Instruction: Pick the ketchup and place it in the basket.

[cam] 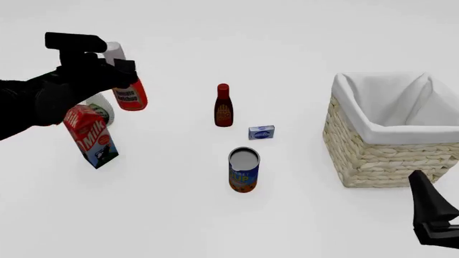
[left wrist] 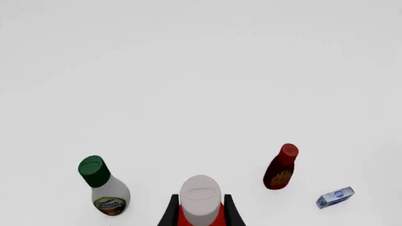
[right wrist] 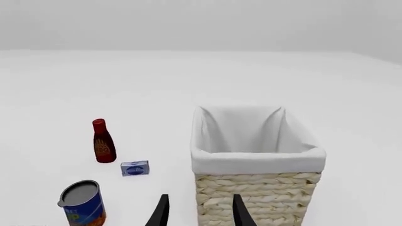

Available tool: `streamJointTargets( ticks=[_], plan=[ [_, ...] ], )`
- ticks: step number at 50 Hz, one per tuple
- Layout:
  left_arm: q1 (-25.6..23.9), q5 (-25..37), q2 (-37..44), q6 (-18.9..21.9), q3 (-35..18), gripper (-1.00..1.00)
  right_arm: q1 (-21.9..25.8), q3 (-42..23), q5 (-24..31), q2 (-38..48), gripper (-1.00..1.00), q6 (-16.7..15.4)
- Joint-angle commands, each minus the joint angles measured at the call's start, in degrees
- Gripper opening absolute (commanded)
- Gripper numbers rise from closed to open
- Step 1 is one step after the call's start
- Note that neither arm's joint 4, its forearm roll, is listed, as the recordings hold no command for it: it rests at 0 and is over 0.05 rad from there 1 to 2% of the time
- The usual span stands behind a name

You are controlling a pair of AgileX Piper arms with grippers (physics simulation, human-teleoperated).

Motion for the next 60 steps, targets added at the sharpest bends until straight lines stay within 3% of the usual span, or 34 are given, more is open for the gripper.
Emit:
streamJointTargets(
  ticks=[1,14,25,30,34,37,48,60],
  plan=[
    [-1.89,5.29,-7.84,1.65,2.40,-1.00,3.92,-5.98,1.37,4.55,1.00,-1.45],
    [-3.64,11.78,-14.67,3.42,2.79,-1.00,11.37,-12.13,1.46,12.96,1.00,-3.57],
    [-7.53,19.74,-19.34,4.30,0.17,-1.00,20.62,-18.40,3.28,18.81,1.00,-7.55],
    [-8.72,22.11,-20.58,4.21,-0.97,-1.00,24.39,-20.58,3.62,20.67,1.00,-8.52],
    [-8.72,22.11,-20.58,4.21,-0.98,-1.00,24.39,-20.59,3.62,20.67,1.00,-8.52],
    [-11.01,25.05,-21.57,4.19,-2.36,-1.00,28.14,-23.36,3.85,23.03,1.00,-8.79],
    [-13.26,26.89,-21.62,4.72,-2.72,-1.00,34.90,-26.15,3.34,30.31,1.00,-11.86],
    [-16.00,28.61,-21.80,4.98,-3.13,-1.00,40.15,-29.51,2.61,36.67,1.00,-12.37]
  ],
)
